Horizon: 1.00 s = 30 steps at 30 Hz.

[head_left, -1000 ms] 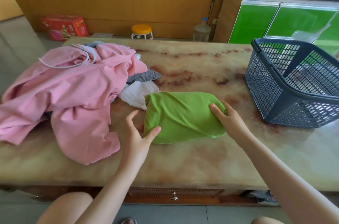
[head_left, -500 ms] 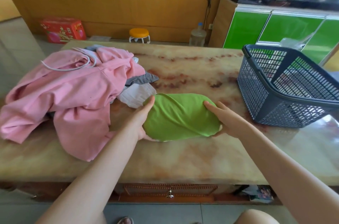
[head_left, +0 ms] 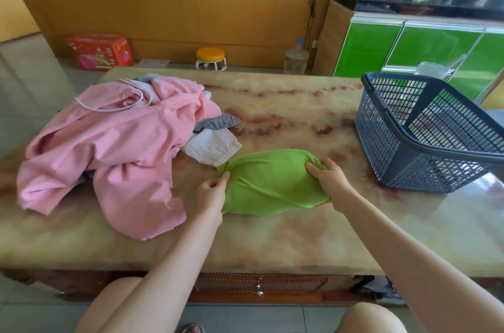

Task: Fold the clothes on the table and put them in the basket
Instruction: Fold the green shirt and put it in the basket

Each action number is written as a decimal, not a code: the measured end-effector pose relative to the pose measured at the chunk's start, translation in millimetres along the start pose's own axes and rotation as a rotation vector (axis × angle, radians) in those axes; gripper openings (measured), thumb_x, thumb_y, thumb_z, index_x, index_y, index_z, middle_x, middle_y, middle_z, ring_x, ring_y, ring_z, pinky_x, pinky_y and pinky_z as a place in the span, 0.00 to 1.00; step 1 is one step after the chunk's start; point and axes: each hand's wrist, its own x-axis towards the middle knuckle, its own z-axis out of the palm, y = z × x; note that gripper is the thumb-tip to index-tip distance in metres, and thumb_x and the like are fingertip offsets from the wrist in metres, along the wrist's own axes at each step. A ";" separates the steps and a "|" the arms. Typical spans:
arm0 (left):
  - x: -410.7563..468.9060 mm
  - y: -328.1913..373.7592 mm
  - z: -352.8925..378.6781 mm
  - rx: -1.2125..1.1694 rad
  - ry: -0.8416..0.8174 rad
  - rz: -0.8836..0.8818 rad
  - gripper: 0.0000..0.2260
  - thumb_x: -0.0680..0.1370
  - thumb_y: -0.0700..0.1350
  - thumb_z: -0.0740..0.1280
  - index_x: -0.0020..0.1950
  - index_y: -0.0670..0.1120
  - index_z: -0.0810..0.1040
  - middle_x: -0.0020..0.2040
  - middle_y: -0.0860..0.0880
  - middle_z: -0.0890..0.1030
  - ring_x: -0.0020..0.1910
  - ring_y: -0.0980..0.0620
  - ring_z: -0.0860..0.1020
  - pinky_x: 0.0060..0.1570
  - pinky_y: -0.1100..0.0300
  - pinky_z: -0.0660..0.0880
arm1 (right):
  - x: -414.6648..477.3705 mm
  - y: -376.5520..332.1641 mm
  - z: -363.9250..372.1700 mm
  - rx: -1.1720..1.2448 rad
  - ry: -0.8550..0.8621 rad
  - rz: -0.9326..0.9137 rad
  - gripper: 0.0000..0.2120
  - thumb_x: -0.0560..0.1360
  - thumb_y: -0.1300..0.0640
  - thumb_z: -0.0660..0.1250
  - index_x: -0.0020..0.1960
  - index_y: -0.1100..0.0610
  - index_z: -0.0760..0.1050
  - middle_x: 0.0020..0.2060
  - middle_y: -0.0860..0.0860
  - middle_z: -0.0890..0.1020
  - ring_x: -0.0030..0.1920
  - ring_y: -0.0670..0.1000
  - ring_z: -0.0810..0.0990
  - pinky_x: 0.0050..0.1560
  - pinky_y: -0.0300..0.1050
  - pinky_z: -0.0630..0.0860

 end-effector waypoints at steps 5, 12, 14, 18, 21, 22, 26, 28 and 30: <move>-2.2 -2.7 -2.6 0.005 -0.113 0.182 0.14 0.77 0.43 0.68 0.56 0.57 0.68 0.57 0.51 0.74 0.56 0.47 0.75 0.59 0.44 0.74 | -3.4 13.0 -7.9 -0.142 -0.096 -0.146 0.22 0.79 0.48 0.62 0.71 0.40 0.60 0.65 0.53 0.64 0.62 0.54 0.68 0.60 0.54 0.73; 0.7 -7.8 -8.4 0.128 -0.256 0.306 0.19 0.77 0.33 0.62 0.41 0.57 0.79 0.59 0.49 0.77 0.59 0.46 0.75 0.61 0.48 0.73 | -1.3 22.4 -31.2 -0.214 -0.352 -0.312 0.29 0.78 0.52 0.64 0.69 0.26 0.56 0.75 0.42 0.39 0.76 0.46 0.44 0.72 0.56 0.60; -0.8 -2.5 -7.9 0.100 -0.310 0.224 0.20 0.79 0.32 0.58 0.42 0.54 0.81 0.60 0.49 0.78 0.60 0.49 0.75 0.59 0.55 0.72 | 0.1 20.8 -36.0 -0.168 -0.388 -0.292 0.30 0.77 0.53 0.65 0.68 0.26 0.58 0.75 0.39 0.43 0.75 0.45 0.49 0.68 0.57 0.66; -4.3 5.4 -8.2 0.021 -0.413 0.079 0.18 0.81 0.35 0.56 0.48 0.51 0.83 0.63 0.49 0.77 0.59 0.50 0.76 0.61 0.54 0.73 | 6.6 18.5 -43.3 0.066 -0.550 -0.110 0.30 0.73 0.54 0.69 0.68 0.29 0.64 0.73 0.38 0.60 0.71 0.47 0.66 0.60 0.55 0.76; -6.9 15.4 -13.4 0.021 -0.514 -0.084 0.17 0.83 0.40 0.53 0.54 0.55 0.80 0.62 0.51 0.77 0.54 0.51 0.77 0.54 0.50 0.73 | 16.3 12.1 -45.3 0.155 -0.609 0.065 0.29 0.71 0.57 0.71 0.66 0.34 0.69 0.69 0.43 0.70 0.66 0.52 0.73 0.59 0.62 0.75; -5.7 18.7 -16.1 0.054 -0.560 -0.136 0.16 0.83 0.41 0.54 0.56 0.57 0.79 0.62 0.51 0.76 0.55 0.49 0.77 0.55 0.47 0.73 | 19.3 8.5 -45.2 0.132 -0.623 0.095 0.30 0.70 0.57 0.71 0.67 0.35 0.69 0.68 0.44 0.72 0.66 0.53 0.73 0.60 0.63 0.74; 2.8 30.9 -28.0 0.148 -0.679 -0.271 0.15 0.78 0.47 0.65 0.63 0.61 0.76 0.69 0.51 0.69 0.65 0.45 0.71 0.56 0.41 0.74 | 27.1 -4.7 -44.8 0.027 -0.645 0.151 0.32 0.70 0.57 0.71 0.69 0.36 0.66 0.65 0.47 0.75 0.57 0.53 0.78 0.58 0.63 0.73; 5.1 34.6 -29.8 0.167 -0.697 -0.286 0.19 0.74 0.49 0.68 0.64 0.59 0.75 0.69 0.50 0.69 0.66 0.45 0.71 0.56 0.40 0.74 | 26.3 -7.1 -43.8 -0.038 -0.684 0.154 0.34 0.70 0.58 0.72 0.70 0.36 0.65 0.64 0.48 0.75 0.54 0.53 0.80 0.52 0.59 0.77; 8.7 35.3 -28.6 0.167 -0.694 -0.286 0.17 0.74 0.47 0.68 0.63 0.58 0.76 0.68 0.50 0.71 0.66 0.45 0.70 0.57 0.38 0.73 | 27.4 -5.0 -42.2 -0.028 -0.689 0.149 0.36 0.69 0.60 0.73 0.69 0.37 0.65 0.65 0.48 0.74 0.57 0.55 0.80 0.52 0.61 0.78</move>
